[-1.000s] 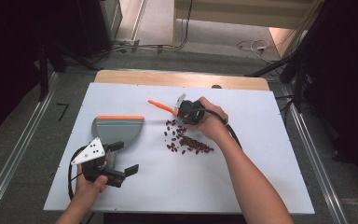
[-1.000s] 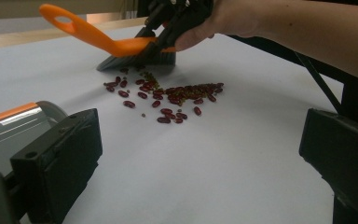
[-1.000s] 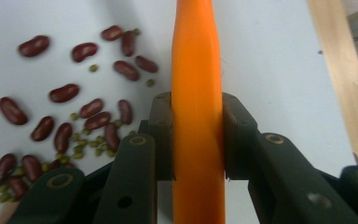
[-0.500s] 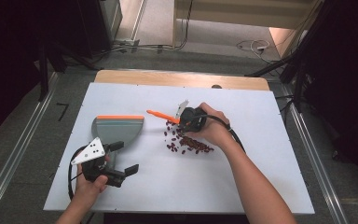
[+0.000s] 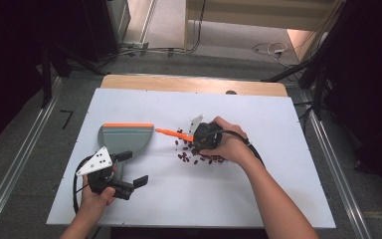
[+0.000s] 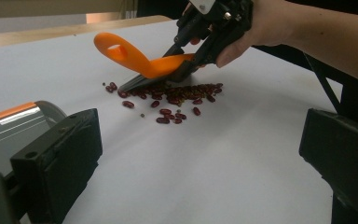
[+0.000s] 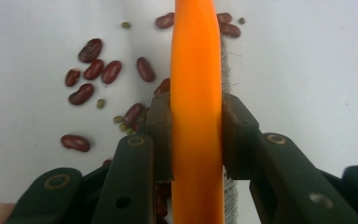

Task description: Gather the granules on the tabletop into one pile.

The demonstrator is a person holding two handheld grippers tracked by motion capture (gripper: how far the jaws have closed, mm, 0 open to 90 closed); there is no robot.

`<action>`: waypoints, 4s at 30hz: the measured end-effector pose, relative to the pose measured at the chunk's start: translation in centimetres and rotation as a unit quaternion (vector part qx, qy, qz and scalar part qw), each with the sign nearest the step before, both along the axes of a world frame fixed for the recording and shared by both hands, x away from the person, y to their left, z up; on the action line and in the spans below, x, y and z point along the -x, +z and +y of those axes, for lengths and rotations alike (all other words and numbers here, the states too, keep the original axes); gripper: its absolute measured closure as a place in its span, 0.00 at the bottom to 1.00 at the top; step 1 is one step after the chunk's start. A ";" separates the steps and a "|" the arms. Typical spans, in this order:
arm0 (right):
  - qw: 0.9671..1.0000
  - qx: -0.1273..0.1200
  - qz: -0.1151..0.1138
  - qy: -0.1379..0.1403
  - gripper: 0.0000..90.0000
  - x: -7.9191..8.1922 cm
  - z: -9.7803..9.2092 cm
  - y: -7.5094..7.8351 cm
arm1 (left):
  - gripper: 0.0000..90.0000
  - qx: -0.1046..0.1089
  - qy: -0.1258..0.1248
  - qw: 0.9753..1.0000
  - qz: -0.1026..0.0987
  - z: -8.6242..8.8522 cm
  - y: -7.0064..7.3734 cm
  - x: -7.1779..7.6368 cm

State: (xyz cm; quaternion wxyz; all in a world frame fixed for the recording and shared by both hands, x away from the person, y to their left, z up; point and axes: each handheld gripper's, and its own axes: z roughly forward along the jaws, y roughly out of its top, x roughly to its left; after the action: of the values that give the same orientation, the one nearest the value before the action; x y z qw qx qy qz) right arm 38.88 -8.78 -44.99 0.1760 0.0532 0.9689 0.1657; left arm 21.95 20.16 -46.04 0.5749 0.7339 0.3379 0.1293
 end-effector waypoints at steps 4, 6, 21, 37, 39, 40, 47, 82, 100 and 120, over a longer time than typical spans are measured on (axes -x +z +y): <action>1.000 0.002 0.002 0.008 0.75 0.6 -0.1 0.1 | 0.00 -0.002 0.000 1.000 0.000 0.0 0.0 0.0; 1.000 0.002 0.002 0.012 0.75 0.9 -0.2 0.1 | 0.00 -0.002 0.000 1.000 0.000 0.0 0.0 0.0; 0.999 0.008 0.012 0.035 0.75 2.3 -0.7 0.4 | 0.00 -0.003 -0.002 1.000 0.001 -0.2 -0.1 0.0; 0.999 -0.037 -0.034 0.012 0.76 -0.6 0.2 2.9 | 0.00 -0.001 0.001 1.000 0.000 0.0 0.0 0.0; 0.998 -0.034 -0.045 0.011 0.76 -1.3 1.0 3.1 | 0.00 -0.002 0.002 1.000 0.000 0.1 0.0 0.1; 0.998 -0.030 -0.047 0.013 0.76 -1.6 1.5 3.1 | 0.00 -0.002 0.002 1.000 0.001 0.1 0.1 0.1; 0.997 -0.006 -0.073 -0.010 0.76 -3.8 4.5 1.7 | 0.00 0.001 0.003 1.000 -0.002 0.4 0.1 0.1; 0.994 0.024 -0.018 0.109 0.75 1.7 2.5 -0.1 | 0.00 0.000 0.004 1.000 -0.001 0.2 0.1 0.1; 0.991 0.021 -0.034 0.127 0.75 3.6 1.5 0.3 | 0.00 -0.001 0.002 1.000 0.001 0.0 0.0 0.0; 0.973 -0.149 0.121 -0.125 0.76 3.3 2.0 4.5 | 0.00 0.011 0.032 0.999 -0.024 1.0 0.5 0.4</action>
State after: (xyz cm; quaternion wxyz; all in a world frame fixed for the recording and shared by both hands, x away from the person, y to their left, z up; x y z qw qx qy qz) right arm 35.60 -6.74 -40.53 0.0668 0.2190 0.9330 0.2775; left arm 21.55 21.12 -45.54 0.5864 0.7132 0.3483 0.1618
